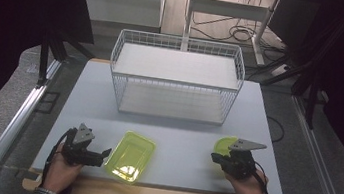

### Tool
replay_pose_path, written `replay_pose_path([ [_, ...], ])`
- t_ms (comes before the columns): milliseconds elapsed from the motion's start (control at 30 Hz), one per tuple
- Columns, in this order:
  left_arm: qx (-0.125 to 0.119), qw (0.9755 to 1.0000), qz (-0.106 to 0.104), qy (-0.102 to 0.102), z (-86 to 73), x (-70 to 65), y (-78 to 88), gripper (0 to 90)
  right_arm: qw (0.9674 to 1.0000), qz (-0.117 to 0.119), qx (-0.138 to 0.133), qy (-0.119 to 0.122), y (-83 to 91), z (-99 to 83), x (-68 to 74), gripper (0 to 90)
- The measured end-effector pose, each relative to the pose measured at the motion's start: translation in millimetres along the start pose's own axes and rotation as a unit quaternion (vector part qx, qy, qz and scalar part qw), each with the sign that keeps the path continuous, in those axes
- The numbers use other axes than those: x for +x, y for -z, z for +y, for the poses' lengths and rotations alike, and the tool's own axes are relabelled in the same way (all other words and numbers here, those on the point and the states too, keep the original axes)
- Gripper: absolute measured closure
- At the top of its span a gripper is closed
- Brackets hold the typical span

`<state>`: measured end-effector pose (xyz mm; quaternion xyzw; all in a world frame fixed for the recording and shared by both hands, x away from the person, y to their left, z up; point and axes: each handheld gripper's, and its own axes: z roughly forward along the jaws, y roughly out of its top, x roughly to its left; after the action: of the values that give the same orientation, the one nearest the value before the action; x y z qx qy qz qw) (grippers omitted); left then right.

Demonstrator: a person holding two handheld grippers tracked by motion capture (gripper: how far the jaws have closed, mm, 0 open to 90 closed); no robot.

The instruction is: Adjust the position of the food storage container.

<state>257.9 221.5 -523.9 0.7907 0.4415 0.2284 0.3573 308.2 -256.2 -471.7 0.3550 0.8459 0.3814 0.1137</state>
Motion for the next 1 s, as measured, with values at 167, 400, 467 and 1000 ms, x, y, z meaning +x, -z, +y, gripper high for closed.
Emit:
replay_pose_path([
  [167, 0.003, 1.0000, 0.001, 0.000, -0.2, -0.6, -1.3, 2.7, 0.9997, -0.011, -0.016, -0.014, 4.6, -0.7, -13.2, 89.5],
  [400, 0.010, 0.9999, 0.002, -0.003, -0.5, -2.2, -4.0, 2.8, 0.9988, -0.035, -0.022, -0.025, 8.3, 0.9, -26.8, 89.5],
  [467, 0.010, 0.9999, 0.002, -0.001, -0.6, -2.2, -4.0, 2.8, 0.9986, -0.041, -0.019, -0.026, 8.1, 1.0, -28.0, 89.5],
  [1000, 0.029, 0.9995, -0.007, 0.012, -0.9, -0.7, -4.8, 4.2, 0.9995, -0.030, -0.001, -0.012, -0.8, 1.1, -19.2, 89.5],
])
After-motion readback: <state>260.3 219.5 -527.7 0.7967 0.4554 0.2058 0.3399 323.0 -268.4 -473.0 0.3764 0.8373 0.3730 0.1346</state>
